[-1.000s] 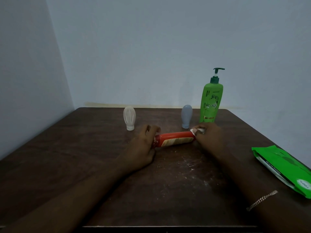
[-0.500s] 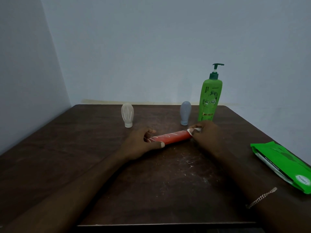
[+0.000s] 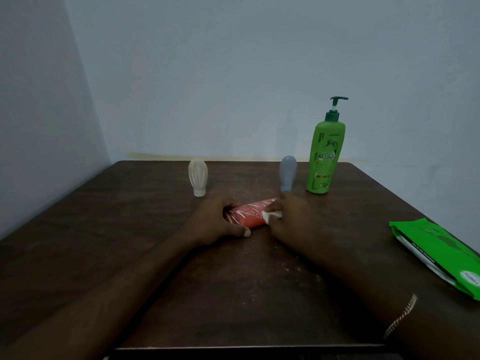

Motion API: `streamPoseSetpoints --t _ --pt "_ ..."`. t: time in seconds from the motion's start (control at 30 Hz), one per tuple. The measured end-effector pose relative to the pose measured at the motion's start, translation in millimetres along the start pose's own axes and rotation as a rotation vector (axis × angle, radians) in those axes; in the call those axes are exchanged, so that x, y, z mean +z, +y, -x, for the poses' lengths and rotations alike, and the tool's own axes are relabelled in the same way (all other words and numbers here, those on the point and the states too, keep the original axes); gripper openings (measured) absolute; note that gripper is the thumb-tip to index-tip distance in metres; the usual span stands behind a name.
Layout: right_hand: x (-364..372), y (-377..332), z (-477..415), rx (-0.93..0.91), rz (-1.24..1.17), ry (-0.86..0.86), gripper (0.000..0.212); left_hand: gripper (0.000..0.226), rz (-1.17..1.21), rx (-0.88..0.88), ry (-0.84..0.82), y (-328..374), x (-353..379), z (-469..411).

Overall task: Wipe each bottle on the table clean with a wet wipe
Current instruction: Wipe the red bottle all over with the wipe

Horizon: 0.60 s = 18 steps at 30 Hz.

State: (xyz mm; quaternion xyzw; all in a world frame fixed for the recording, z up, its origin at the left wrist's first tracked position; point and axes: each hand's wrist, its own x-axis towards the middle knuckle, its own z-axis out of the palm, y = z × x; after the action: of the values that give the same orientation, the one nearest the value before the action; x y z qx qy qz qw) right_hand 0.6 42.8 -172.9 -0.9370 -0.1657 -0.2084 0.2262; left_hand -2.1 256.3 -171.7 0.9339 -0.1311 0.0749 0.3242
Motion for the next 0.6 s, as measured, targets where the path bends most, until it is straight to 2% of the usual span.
streamPoseSetpoints --t 0.07,0.2,0.27,0.4,0.47,0.6 --pt "0.4 -2.9 0.7 -0.03 -0.03 0.008 0.024 0.085 -0.016 0.003 -0.01 -0.5 -2.3 0.4" --pt "-11.1 10.2 -2.1 0.152 -0.085 0.118 0.015 0.083 -0.008 0.003 -0.012 -0.6 -3.0 0.8" --pt "-9.9 2.2 0.5 0.072 -0.07 0.066 0.016 0.083 -0.021 0.005 -0.002 -0.2 -2.2 0.1" --pt "0.5 -25.4 9.7 -0.232 -0.128 -0.103 0.021 0.075 -0.03 0.037 0.027 -0.2 -2.1 2.1" --pt "-1.5 -24.7 8.3 -0.227 -0.125 -0.1 0.022 0.075 -0.033 0.051 0.03 -1.1 -2.8 2.3" --pt "-7.3 -13.9 5.1 -0.14 -0.13 0.009 0.021 0.082 -0.052 0.027 0.018 -3.0 -2.6 -0.6"
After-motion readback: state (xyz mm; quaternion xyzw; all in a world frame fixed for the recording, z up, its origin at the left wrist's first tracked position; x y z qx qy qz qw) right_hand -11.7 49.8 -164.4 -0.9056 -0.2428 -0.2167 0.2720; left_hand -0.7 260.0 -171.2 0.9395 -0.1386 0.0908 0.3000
